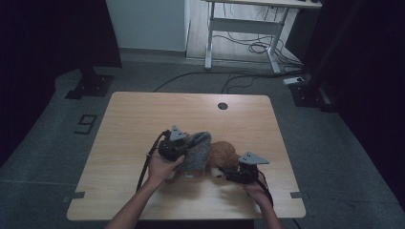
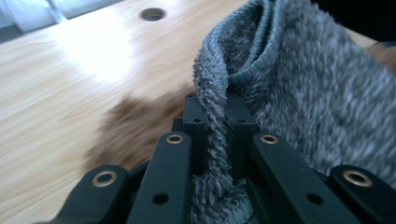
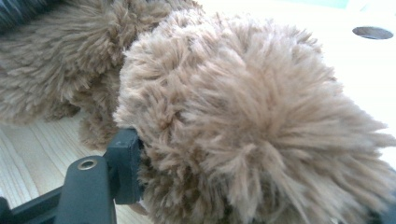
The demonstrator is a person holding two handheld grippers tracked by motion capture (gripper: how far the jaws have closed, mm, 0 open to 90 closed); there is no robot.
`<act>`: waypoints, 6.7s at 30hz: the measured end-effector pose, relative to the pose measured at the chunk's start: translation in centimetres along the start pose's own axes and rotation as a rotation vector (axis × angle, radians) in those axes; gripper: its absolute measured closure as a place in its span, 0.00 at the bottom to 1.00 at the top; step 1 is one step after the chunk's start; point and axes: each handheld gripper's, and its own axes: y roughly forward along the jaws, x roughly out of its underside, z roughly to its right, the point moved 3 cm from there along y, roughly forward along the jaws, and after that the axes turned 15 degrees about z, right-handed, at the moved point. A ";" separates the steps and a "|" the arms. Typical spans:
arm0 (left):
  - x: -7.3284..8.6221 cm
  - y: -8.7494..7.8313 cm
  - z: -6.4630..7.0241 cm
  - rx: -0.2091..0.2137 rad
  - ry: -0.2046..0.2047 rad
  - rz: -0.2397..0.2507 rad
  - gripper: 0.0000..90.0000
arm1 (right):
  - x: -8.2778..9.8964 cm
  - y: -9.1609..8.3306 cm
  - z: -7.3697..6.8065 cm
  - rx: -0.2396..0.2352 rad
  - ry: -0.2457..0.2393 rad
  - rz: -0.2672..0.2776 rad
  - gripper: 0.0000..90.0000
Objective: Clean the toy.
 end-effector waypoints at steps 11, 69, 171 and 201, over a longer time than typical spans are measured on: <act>4.6 -2.9 -4.0 -0.073 -0.060 -0.052 0.91 | 0.0 -0.1 -0.1 0.000 0.000 -0.005 0.35; 4.9 -3.7 1.1 0.171 -0.211 0.087 0.91 | -1.7 -0.4 -0.5 -0.065 0.100 -0.199 0.27; 2.0 2.6 -7.9 -0.047 -0.318 0.000 0.91 | -1.3 2.4 1.0 0.157 -0.067 0.127 0.52; -3.7 9.0 6.3 0.048 0.094 -0.022 0.90 | -0.2 -0.3 0.3 0.122 -0.035 0.050 0.45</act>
